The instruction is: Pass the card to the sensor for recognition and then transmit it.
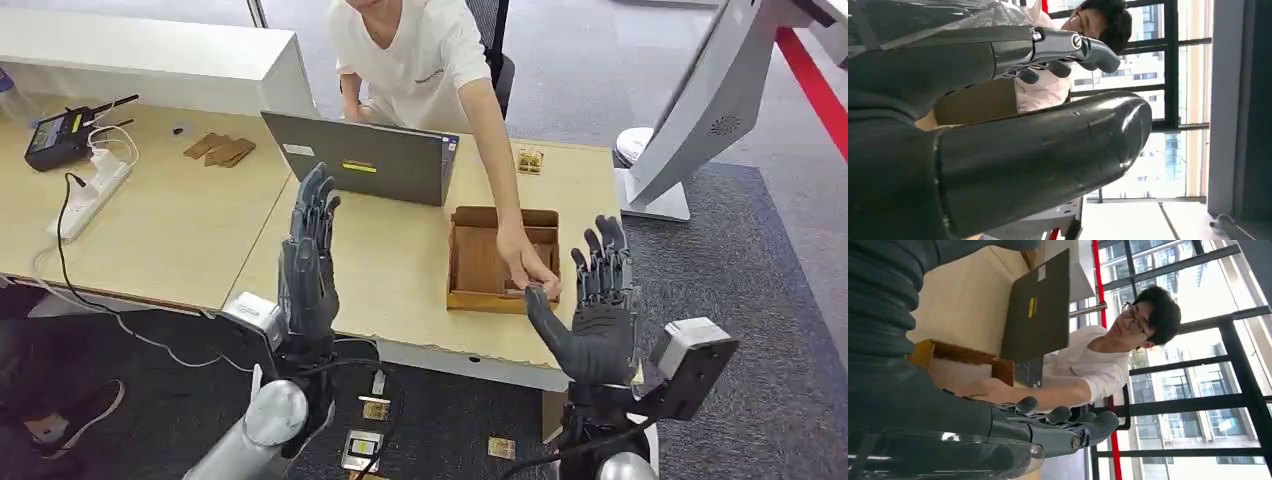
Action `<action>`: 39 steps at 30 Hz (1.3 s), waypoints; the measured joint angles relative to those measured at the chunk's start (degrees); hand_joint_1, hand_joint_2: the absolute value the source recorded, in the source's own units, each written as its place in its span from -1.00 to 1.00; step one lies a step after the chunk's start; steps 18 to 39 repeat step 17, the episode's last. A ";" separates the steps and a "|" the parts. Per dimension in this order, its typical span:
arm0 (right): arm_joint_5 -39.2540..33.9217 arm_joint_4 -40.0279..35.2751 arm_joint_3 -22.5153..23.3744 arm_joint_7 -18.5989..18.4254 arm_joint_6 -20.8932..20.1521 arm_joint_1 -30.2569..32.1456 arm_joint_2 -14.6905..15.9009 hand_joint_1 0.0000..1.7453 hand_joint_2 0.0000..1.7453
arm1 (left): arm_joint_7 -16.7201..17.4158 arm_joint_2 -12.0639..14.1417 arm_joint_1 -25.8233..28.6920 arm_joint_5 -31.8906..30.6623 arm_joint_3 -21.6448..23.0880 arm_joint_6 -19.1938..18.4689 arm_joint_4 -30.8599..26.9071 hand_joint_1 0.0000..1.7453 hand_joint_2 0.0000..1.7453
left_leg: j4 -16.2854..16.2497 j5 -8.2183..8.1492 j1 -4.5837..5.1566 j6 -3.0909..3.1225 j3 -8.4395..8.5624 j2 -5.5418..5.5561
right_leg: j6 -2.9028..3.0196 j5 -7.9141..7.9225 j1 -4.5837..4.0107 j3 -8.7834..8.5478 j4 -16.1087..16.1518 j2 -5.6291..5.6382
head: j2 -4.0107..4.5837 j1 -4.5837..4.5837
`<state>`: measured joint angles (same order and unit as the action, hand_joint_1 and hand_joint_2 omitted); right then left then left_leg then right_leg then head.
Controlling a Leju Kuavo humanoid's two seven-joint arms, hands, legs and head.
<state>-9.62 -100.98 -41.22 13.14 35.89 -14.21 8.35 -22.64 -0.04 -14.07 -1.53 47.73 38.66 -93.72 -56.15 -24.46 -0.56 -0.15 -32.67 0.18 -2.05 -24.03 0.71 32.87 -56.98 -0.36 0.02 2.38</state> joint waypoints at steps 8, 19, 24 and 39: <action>0.02 0.24 -0.02 -0.57 0.09 0.00 0.09 -1.00 1.00 | 0.00 0.00 -0.22 0.35 0.72 0.00 0.24 -1.00 -1.00 | 0.00 0.00 0.00 0.00 0.00 0.00 | 0.00 0.00 0.00 0.00 0.00 0.00 | 0.00 0.00; 0.02 0.24 -0.15 -1.16 0.33 -0.06 0.28 -1.00 1.00 | 0.00 0.00 -0.32 0.94 1.03 0.31 0.24 -1.00 -1.00 | 0.00 0.00 0.00 0.00 0.00 0.00 | 0.00 0.00 0.00 0.00 0.00 0.00 | 0.00 0.00; 0.02 0.24 -0.15 -1.16 0.33 -0.06 0.28 -1.00 1.00 | 0.00 0.00 -0.32 0.94 1.03 0.31 0.24 -1.00 -1.00 | 0.00 0.00 0.00 0.00 0.00 0.00 | 0.00 0.00 0.00 0.00 0.00 0.00 | 0.00 0.00; 0.02 0.24 -0.15 -1.16 0.33 -0.06 0.28 -1.00 1.00 | 0.00 0.00 -0.32 0.94 1.03 0.31 0.24 -1.00 -1.00 | 0.00 0.00 0.00 0.00 0.00 0.00 | 0.00 0.00 0.00 0.00 0.00 0.00 | 0.00 0.00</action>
